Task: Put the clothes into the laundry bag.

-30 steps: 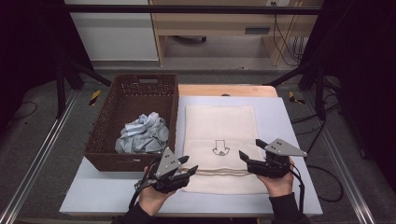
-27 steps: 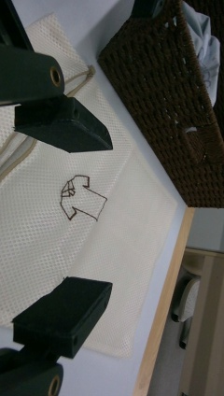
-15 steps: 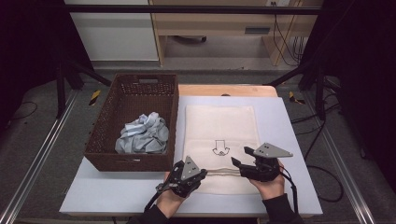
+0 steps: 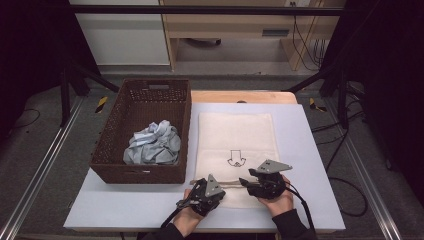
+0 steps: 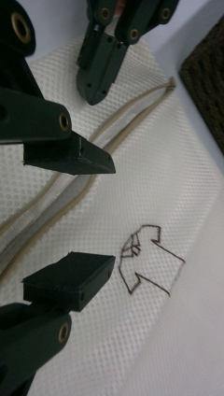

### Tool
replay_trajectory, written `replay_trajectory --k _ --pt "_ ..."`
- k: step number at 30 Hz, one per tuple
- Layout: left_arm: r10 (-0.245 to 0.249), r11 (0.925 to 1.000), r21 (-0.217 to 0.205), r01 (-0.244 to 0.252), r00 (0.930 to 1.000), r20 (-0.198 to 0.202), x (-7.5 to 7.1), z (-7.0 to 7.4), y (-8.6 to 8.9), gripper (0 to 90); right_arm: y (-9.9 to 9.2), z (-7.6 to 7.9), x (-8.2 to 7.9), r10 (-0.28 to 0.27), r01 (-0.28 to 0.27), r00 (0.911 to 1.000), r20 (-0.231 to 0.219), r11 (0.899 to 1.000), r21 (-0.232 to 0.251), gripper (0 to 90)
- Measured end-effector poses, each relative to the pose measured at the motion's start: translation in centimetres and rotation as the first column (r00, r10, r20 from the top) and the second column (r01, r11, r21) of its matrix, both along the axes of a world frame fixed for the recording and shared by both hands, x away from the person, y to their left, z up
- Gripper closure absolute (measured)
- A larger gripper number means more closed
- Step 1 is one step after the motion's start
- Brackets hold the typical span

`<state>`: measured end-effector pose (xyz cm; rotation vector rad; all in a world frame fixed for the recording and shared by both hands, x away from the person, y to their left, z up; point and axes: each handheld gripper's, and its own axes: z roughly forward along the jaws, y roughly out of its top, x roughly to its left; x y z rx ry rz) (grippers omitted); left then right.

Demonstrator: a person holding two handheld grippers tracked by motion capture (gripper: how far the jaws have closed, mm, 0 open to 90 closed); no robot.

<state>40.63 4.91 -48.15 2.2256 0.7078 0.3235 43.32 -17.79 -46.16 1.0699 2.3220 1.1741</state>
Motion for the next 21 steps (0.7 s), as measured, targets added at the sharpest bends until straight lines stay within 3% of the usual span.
replay_trajectory --k 4,6,12,21 --pt "-0.012 0.9998 0.014 0.012 0.9996 -0.026 0.3 0.2 0.0 88.5 0.4 -0.7 0.1 0.014 -0.014 0.9994 -0.033 1.0 -0.016 53.7" --pt "-0.013 0.9999 0.008 0.013 0.9994 -0.031 0.4 0.2 0.0 88.4 0.8 -1.1 0.1 0.016 -0.018 0.9991 -0.039 0.999 -0.047 56.4" --pt "-0.012 0.9999 0.01 0.012 0.9997 -0.02 0.2 0.1 0.0 88.3 0.8 -1.6 0.5 -0.004 -0.002 0.9987 -0.05 0.994 -0.106 62.1" --pt "-0.013 0.9997 0.019 0.014 0.9997 -0.019 0.1 0.2 -0.2 84.9 0.8 -1.8 1.0 -0.007 0.002 0.9989 -0.047 0.995 -0.102 77.6"
